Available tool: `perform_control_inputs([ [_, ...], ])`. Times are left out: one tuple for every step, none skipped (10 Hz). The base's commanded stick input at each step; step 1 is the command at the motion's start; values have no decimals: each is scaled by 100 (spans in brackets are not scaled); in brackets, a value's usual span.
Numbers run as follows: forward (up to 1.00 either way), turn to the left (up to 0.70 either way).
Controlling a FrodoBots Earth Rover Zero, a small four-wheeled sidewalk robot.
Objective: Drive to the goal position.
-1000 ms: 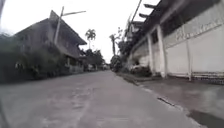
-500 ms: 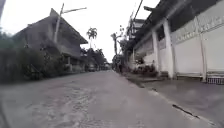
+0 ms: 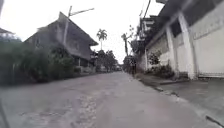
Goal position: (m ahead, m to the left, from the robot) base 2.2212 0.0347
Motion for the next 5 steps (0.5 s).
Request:
perform_control_inputs([
  [85,0],
  [85,0],
  [85,0],
  [85,0],
  [85,0],
])
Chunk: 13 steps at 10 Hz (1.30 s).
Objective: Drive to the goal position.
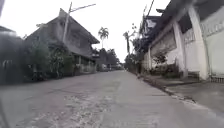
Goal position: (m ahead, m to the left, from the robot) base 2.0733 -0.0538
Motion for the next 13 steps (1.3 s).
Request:
perform_control_inputs([
  [85,0],
  [85,-17],
  [85,-26],
  [85,-21],
  [85,-16],
  [85,-11],
  [85,-6],
  [85,-1],
  [85,0],
  [85,0],
  [85,0],
  [85,0],
  [85,0],
])
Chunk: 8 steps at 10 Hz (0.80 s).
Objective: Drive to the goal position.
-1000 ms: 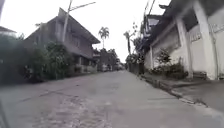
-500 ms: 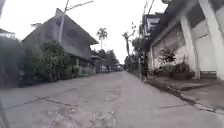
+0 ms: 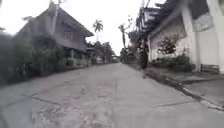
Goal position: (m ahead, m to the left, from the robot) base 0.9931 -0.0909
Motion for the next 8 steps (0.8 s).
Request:
perform_control_inputs([
  [85,0],
  [85,0],
  [85,0],
  [85,0],
  [85,0],
  [85,0],
  [85,0],
  [85,0],
])
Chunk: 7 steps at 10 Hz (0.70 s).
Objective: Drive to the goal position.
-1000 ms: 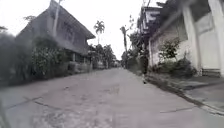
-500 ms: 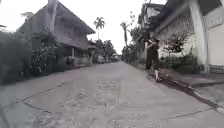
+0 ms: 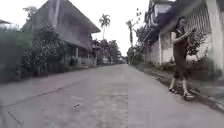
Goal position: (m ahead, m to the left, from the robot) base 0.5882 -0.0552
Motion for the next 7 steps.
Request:
perform_control_inputs([
  [85,0],
  [85,-2],
  [85,-6],
  [85,-9],
  [85,-13],
  [85,-17],
  [85,-18],
])
